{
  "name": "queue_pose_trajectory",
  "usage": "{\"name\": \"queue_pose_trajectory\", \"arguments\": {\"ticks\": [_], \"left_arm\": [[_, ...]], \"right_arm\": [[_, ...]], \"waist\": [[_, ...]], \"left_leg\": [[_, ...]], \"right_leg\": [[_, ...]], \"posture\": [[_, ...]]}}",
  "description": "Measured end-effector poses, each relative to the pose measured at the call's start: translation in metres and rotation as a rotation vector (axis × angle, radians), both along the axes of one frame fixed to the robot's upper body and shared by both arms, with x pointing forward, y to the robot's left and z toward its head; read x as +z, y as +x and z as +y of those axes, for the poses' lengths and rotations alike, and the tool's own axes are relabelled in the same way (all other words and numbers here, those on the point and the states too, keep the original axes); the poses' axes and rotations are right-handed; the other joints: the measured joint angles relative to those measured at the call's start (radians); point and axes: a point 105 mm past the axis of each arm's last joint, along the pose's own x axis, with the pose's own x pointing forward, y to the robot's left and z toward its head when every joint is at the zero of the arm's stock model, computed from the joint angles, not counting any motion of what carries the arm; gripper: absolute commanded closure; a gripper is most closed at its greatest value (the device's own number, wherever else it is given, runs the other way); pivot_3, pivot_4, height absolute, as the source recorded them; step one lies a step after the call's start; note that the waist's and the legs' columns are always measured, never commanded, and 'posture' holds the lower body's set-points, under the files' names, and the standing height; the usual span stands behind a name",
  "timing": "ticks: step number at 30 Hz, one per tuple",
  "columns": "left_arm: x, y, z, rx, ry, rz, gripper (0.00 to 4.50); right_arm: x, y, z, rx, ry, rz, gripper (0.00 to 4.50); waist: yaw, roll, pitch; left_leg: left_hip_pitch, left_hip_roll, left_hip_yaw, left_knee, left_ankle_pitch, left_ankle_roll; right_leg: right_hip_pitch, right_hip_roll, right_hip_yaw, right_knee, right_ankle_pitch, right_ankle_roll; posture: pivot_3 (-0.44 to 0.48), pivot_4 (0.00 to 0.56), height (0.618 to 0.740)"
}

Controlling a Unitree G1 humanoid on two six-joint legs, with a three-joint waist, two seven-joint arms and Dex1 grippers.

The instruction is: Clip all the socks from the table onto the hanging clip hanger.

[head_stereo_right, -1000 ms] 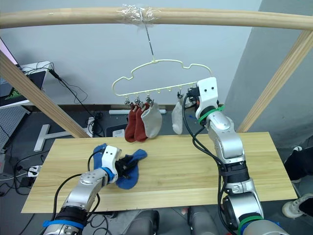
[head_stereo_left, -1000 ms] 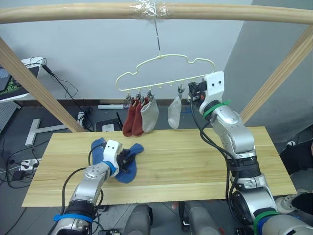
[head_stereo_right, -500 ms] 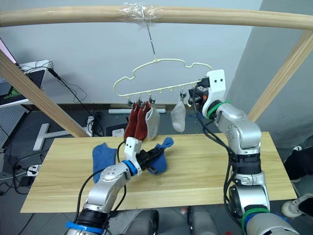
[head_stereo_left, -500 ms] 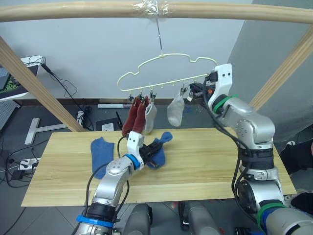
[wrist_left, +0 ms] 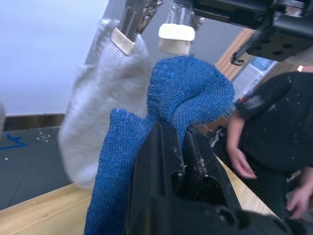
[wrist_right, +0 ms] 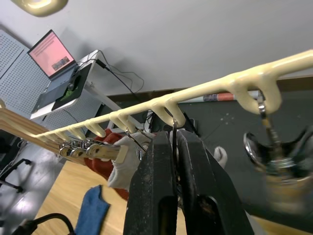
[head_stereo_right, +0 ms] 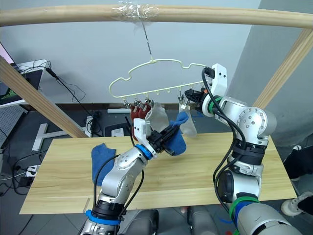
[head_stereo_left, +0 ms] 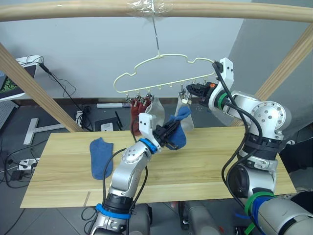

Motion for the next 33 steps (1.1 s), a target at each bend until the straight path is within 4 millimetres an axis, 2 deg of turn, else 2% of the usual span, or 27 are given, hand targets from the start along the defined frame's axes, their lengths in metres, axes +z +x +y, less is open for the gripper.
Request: {"name": "queue_pose_trajectory", "arguments": {"ticks": [4,18,19,20,30,33], "left_arm": [[0.006,0.007,0.003,0.029,-0.010,-0.014,4.45],[0.010,0.008,0.001,0.036,-0.028,-0.031,4.45],[0.010,0.007,0.000,0.035,-0.028,-0.031,4.50],[0.010,0.007,0.000,0.034,-0.029,-0.031,4.50],[0.013,0.005,-0.004,0.014,-0.040,-0.033,4.50],[0.015,0.000,-0.010,-0.033,-0.055,-0.018,4.50]], "right_arm": [[-0.001,-0.002,0.002,0.006,0.027,0.040,4.50],[-0.003,-0.008,0.006,0.025,0.059,0.081,4.50],[-0.004,-0.008,0.005,0.022,0.066,0.087,3.95],[-0.005,-0.008,0.004,0.019,0.066,0.092,3.74],[-0.001,-0.010,-0.001,0.038,0.117,0.093,0.03],[0.005,-0.014,-0.003,0.054,0.153,0.067,0.01]], "waist": [[0.001,0.000,0.000],[0.001,0.000,0.000],[0.001,0.000,0.000],[0.001,0.000,0.000],[0.000,0.000,0.000],[0.000,0.000,0.000]], "left_leg": [[-0.001,0.000,0.000,0.000,0.000,0.000],[-0.002,0.000,0.001,0.000,-0.001,0.002],[-0.002,0.000,0.001,0.000,-0.001,0.002],[-0.003,0.000,0.001,0.000,-0.001,0.002],[-0.002,0.000,0.001,-0.001,-0.001,0.002],[-0.003,0.000,0.001,-0.001,-0.001,0.002]], "right_leg": [[0.000,0.001,0.000,-0.003,0.000,0.000],[0.000,0.000,-0.001,-0.004,0.000,0.000],[0.000,0.000,-0.001,-0.005,0.000,0.000],[0.000,0.000,-0.001,-0.005,0.000,0.000],[0.000,0.000,0.000,-0.004,0.000,0.000],[0.000,0.001,0.000,-0.005,0.000,0.000]], "posture": [[-0.036,0.268,0.740],[-0.031,0.263,0.740],[-0.031,0.263,0.740],[-0.031,0.263,0.740],[-0.028,0.249,0.740],[-0.034,0.245,0.740]]}}
